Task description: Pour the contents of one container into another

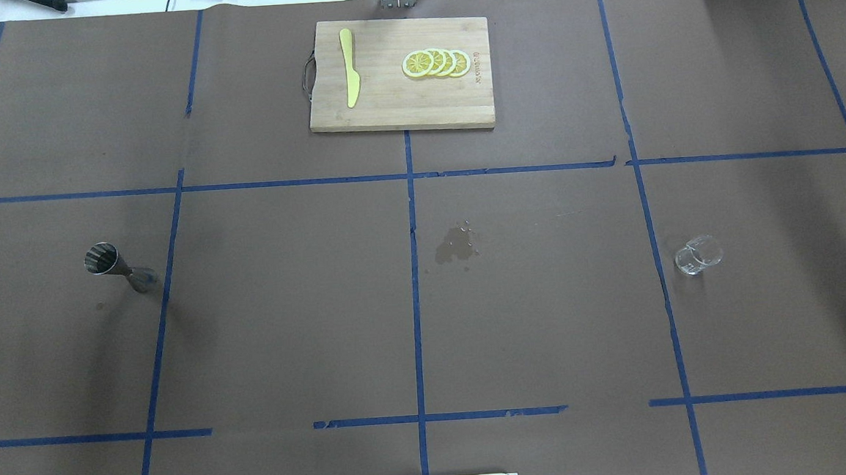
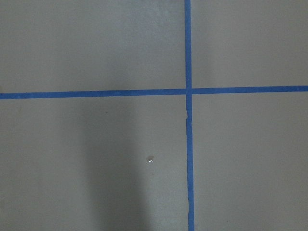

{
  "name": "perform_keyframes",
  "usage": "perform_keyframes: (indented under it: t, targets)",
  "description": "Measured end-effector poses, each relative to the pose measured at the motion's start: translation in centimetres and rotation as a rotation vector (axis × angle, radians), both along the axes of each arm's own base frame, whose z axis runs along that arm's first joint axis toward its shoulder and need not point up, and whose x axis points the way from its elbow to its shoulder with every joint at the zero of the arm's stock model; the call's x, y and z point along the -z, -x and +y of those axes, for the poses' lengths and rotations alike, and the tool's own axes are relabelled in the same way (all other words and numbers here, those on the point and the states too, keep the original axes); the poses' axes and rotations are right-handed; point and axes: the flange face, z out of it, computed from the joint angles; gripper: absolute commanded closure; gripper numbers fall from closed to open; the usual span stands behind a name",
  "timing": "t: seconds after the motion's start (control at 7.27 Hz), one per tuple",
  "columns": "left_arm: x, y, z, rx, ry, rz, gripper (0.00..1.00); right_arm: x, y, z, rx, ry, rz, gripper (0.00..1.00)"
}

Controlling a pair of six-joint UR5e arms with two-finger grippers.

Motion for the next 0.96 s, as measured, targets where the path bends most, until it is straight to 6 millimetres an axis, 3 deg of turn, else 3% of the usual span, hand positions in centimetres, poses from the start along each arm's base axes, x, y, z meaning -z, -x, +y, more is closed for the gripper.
perform_keyframes:
  t: [0.41,0.96]
  targets:
    - [-0.1,0.0,0.0,0.006,-0.009,-0.001,0.0,-3.6,-0.6,0.0,-0.017,-0.036,-0.006,0.0]
    - [0.3,-0.2,-0.2,0.051,0.015,0.008,0.0,-4.6,-1.6,0.4,-0.038,-0.04,-0.007,0.0]
